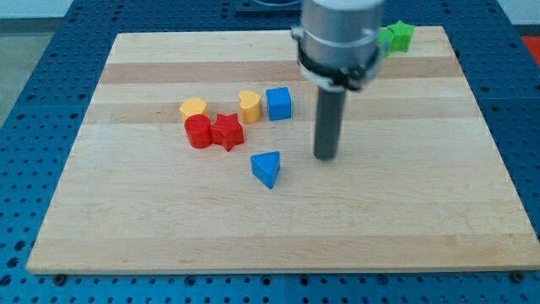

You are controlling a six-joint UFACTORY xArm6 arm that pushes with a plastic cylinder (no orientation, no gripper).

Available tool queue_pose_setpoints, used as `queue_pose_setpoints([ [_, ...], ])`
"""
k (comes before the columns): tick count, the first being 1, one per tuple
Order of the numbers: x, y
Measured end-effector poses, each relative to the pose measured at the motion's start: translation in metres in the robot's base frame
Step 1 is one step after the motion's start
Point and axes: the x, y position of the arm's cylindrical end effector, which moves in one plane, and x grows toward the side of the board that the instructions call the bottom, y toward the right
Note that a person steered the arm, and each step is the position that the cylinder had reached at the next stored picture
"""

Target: Push the blue triangle below the blue cube

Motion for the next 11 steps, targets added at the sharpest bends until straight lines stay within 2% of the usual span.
queue_pose_setpoints([
  [1,0.072,-0.029],
  [2,0.090,-0.089],
  [3,0.066,-0.116],
  [4,0.039,-0.106],
  [7,-0.017,-0.028],
  [8,-0.029,-0.023],
  [9,-0.030,-0.019],
  [10,-0.004,0.014],
  [11,0.026,0.006],
])
